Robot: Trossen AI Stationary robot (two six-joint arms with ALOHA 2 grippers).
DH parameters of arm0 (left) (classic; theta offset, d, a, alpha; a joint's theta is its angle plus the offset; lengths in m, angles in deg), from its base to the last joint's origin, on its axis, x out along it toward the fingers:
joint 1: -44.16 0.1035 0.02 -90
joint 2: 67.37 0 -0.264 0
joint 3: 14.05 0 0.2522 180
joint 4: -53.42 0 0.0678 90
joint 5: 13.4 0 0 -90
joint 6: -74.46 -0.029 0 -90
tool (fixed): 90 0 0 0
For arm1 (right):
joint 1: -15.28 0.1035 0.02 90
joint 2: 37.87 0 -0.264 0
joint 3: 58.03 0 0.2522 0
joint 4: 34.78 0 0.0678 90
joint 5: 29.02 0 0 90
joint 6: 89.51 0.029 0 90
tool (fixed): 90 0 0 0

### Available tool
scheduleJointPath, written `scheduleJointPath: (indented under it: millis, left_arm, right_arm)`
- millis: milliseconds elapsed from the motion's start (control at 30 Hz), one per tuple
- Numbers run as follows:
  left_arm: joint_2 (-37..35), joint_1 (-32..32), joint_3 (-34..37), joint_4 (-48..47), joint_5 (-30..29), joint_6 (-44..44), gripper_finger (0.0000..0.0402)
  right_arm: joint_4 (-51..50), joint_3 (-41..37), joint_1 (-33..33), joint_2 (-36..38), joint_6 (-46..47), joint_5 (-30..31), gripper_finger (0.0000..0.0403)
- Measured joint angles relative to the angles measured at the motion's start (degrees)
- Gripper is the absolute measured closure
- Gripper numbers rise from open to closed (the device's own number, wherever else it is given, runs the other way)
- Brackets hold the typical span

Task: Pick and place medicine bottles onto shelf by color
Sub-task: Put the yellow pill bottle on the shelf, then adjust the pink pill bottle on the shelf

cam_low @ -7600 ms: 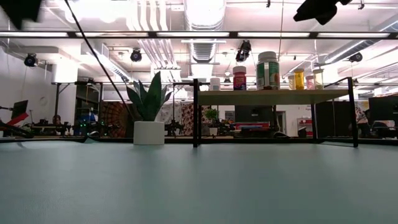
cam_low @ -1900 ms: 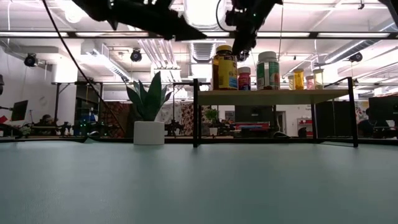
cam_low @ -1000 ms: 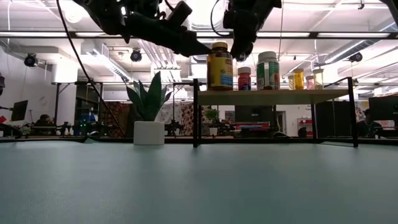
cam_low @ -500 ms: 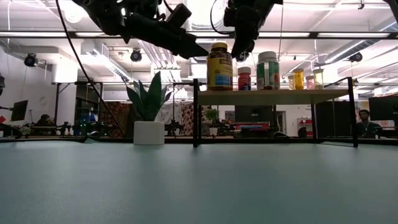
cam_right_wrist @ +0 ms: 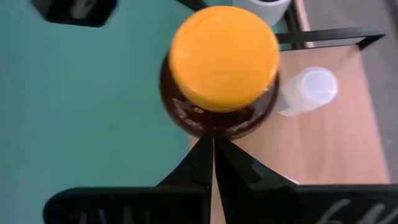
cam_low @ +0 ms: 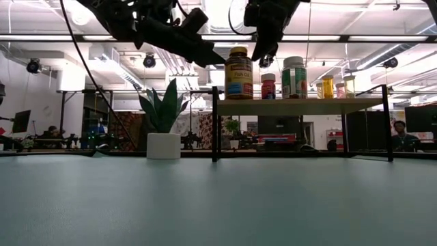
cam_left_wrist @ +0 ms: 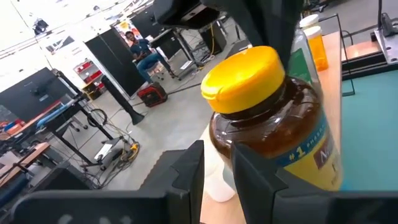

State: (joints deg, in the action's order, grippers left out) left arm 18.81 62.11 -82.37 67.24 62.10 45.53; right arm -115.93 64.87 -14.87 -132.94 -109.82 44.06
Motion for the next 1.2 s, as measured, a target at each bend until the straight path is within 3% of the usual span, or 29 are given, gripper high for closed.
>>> scheduleJointPath:
  millis: [233,567,700,967,1200]
  left_arm:
    - [-5.2,-0.4,2.5,-1.0,-0.1,0.0,0.0336]
    - [-13.2,-0.4,8.7,-0.9,3.1,0.0,0.0336]
    - [-14.8,-0.5,11.0,-1.1,6.0,-0.1,0.0336]
    - [-16.0,-0.4,13.4,0.5,6.0,-3.4,0.0336]
    - [-16.9,-0.4,13.7,0.6,6.0,-3.4,0.0336]
  right_arm:
    - [0.3,0.0,-0.2,2.6,-0.5,9.1,0.0394]
    - [2.6,0.0,-0.7,5.0,-1.4,9.4,0.0394]
    - [3.1,0.0,-1.5,3.5,0.0,9.5,0.0394]
    - [-1.8,0.0,-2.3,0.0,3.7,10.0,0.0394]
    - [-3.0,0.0,-2.2,-0.3,4.6,15.4,0.0394]
